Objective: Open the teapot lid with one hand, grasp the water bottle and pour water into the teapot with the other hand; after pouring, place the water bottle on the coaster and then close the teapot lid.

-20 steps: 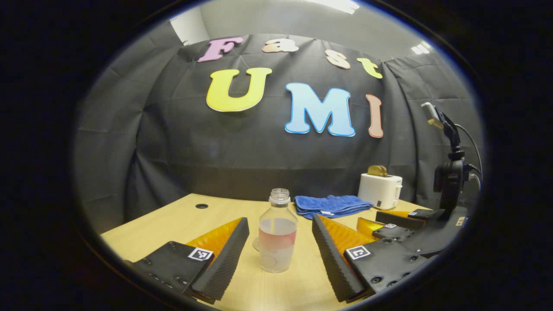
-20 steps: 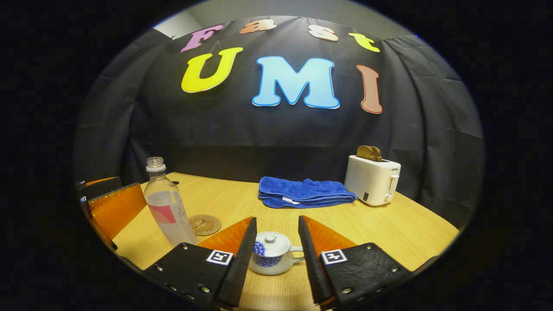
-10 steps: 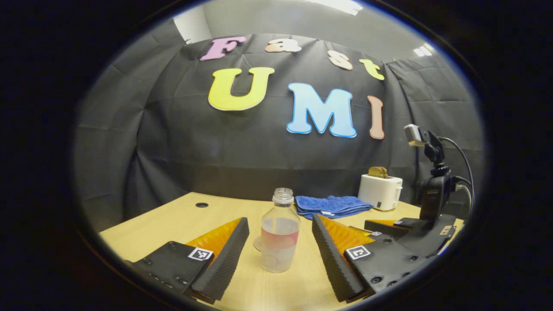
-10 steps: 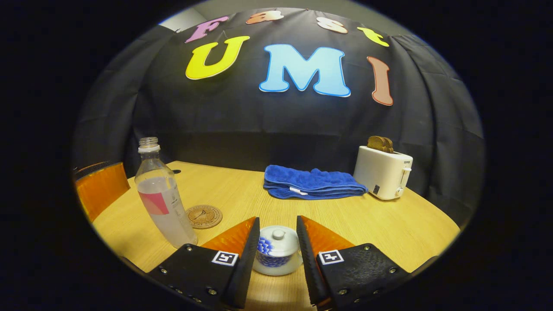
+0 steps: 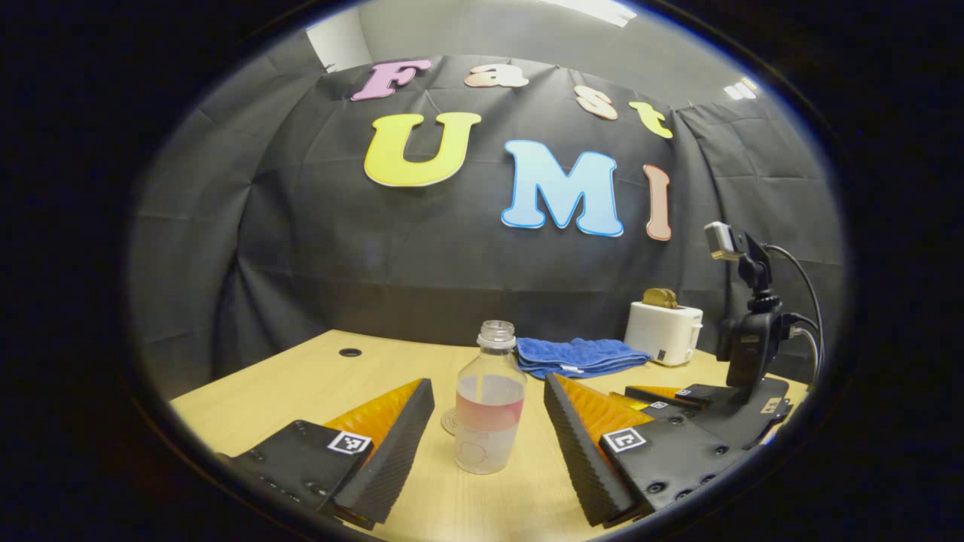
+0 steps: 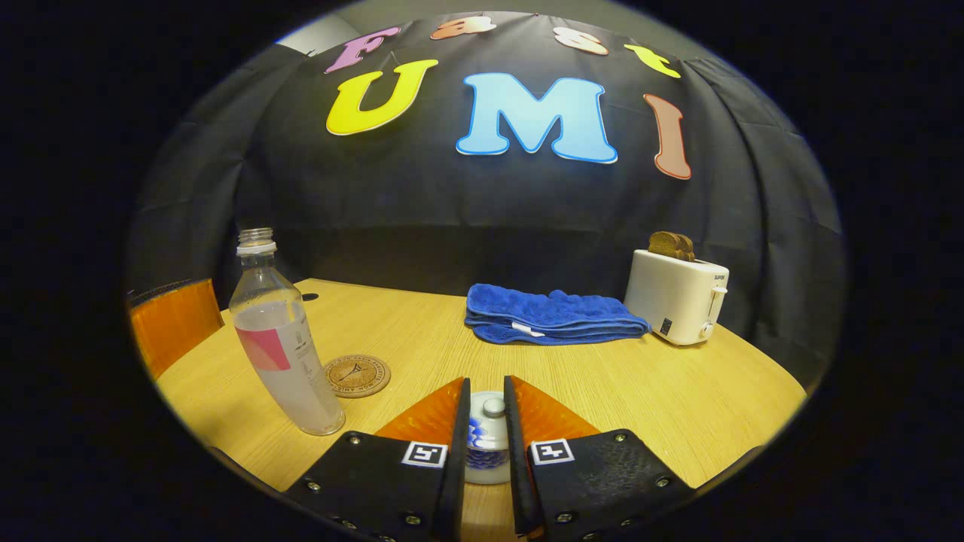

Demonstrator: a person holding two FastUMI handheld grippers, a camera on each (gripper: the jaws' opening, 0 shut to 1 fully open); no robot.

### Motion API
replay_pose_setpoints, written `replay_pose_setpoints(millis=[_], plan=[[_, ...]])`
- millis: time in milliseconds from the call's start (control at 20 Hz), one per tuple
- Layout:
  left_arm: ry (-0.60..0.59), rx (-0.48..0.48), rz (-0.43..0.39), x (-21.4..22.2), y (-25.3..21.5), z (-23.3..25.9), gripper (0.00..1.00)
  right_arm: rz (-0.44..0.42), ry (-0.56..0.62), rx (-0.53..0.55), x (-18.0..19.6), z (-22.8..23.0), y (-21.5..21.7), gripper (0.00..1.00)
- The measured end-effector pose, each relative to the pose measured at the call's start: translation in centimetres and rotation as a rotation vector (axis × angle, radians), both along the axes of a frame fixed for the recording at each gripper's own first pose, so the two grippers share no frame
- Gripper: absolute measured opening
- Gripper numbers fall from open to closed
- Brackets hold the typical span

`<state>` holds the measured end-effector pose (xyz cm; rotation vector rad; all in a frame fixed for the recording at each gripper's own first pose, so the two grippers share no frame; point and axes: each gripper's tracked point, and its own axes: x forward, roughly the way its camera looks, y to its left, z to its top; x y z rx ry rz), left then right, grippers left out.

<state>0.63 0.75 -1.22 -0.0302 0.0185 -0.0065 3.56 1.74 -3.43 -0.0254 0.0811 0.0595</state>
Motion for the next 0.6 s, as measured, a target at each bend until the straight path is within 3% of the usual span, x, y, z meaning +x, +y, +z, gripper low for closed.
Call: replay_pose_setpoints(millis=[50,150,600], plan=[[0.002,-0.002,-0.002,0.1,-0.1,-0.1,1.00,-0.022,-0.019,0.008,0.4,-0.2,-0.7,0.26],[0.005,-0.002,0.000,0.1,0.1,-0.3,1.00,-0.020,-0.012,0.042,0.1,0.2,-0.6,0.08],[0.043,0.007,-0.010,1.5,-0.1,-2.0,1.00,-0.004,-0.058,0.043,-0.6,1.7,-0.5,0.08]])
